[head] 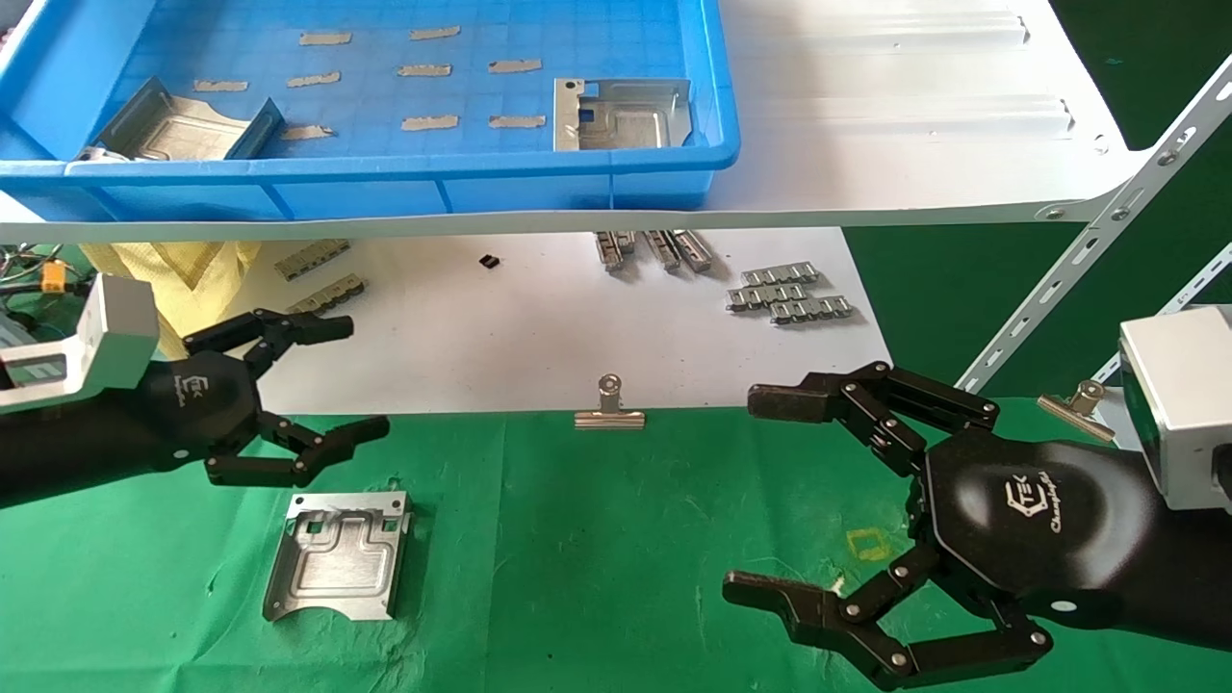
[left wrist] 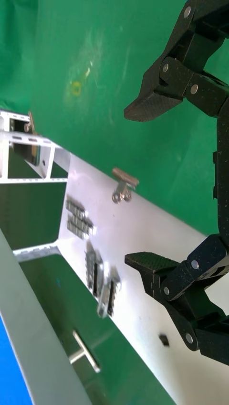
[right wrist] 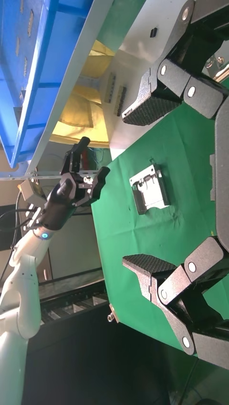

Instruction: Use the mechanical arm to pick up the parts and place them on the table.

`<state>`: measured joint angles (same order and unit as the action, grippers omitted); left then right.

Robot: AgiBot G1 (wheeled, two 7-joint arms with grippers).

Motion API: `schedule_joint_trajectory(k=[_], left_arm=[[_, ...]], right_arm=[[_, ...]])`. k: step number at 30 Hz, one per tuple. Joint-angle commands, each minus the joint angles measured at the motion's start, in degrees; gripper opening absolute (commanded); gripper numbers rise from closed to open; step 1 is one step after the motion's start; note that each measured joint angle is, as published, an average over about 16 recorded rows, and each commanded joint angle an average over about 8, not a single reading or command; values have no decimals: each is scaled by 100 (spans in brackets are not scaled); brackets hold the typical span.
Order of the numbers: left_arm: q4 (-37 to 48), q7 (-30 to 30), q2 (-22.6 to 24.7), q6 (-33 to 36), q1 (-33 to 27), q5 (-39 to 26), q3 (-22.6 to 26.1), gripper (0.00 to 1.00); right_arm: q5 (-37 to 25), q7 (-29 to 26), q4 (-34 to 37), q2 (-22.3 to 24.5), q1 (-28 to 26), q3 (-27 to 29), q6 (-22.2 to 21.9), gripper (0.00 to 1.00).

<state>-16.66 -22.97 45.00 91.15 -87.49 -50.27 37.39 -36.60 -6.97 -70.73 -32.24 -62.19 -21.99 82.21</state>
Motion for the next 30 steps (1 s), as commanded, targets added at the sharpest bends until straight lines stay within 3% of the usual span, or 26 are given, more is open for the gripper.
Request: schedule_joint_trajectory(k=[1,30], left_arm=[[-219,130,-38,-21,100,32,-82,100],[-3396,2012,-595,-325,1547,502,-1275,100]], right_arm=[[0,0,0,0,0,0,0,100],[0,0,0,0,0,0,0,100]])
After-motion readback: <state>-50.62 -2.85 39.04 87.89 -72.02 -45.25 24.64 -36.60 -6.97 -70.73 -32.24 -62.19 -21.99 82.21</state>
